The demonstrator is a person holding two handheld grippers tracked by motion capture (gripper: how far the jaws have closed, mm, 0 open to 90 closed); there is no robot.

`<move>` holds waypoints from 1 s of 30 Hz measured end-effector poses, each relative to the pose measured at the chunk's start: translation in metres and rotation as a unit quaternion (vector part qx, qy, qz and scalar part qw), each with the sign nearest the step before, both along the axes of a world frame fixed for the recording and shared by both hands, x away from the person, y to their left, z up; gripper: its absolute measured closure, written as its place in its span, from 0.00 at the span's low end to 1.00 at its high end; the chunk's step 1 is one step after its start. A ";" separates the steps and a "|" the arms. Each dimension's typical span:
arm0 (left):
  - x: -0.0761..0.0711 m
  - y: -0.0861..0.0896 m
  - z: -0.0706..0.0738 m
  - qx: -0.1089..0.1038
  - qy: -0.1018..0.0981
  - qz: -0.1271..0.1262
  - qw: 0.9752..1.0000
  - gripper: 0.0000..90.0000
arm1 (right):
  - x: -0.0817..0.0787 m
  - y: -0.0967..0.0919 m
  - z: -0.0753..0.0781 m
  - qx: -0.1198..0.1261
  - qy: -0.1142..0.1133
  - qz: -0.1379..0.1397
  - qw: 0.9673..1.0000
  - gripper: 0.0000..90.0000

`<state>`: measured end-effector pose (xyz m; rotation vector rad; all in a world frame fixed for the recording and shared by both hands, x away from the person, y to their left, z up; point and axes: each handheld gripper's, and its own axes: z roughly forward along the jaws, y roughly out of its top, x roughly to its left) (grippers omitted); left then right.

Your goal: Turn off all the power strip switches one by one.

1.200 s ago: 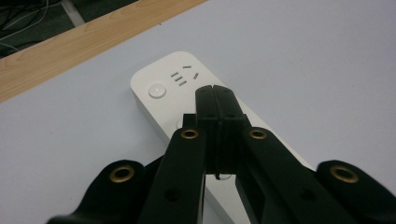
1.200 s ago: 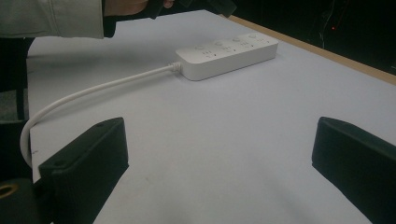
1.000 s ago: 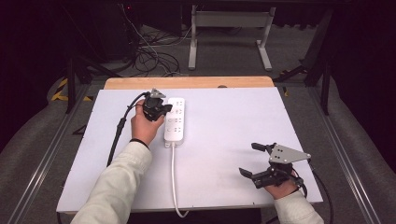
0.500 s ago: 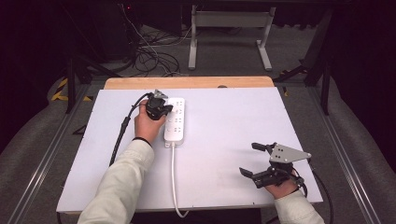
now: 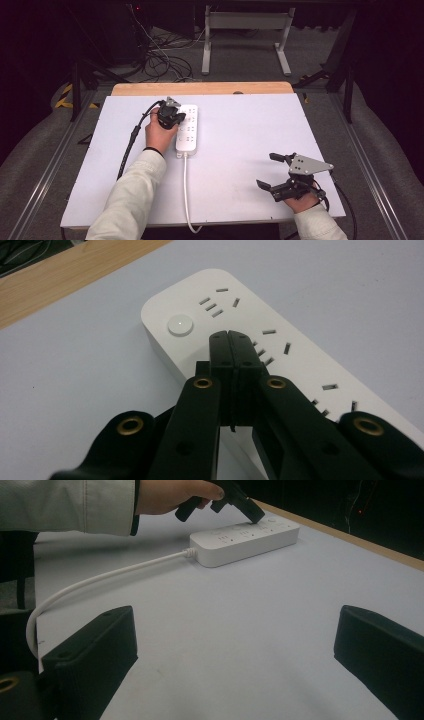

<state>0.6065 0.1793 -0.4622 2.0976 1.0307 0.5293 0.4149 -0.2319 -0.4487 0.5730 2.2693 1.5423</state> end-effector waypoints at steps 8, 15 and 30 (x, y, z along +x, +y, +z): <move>0.000 0.001 -0.002 -0.006 0.003 0.002 1.000 1.00 | 0.000 0.000 0.000 0.000 0.000 0.000 1.000 0.05; -0.001 0.001 -0.003 -0.017 0.009 0.008 1.000 1.00 | -0.001 -0.001 0.001 0.000 -0.002 0.001 1.000 0.05; -0.001 0.001 -0.003 -0.006 0.008 0.009 1.000 1.00 | -0.002 0.000 0.000 -0.001 0.000 0.002 1.000 0.05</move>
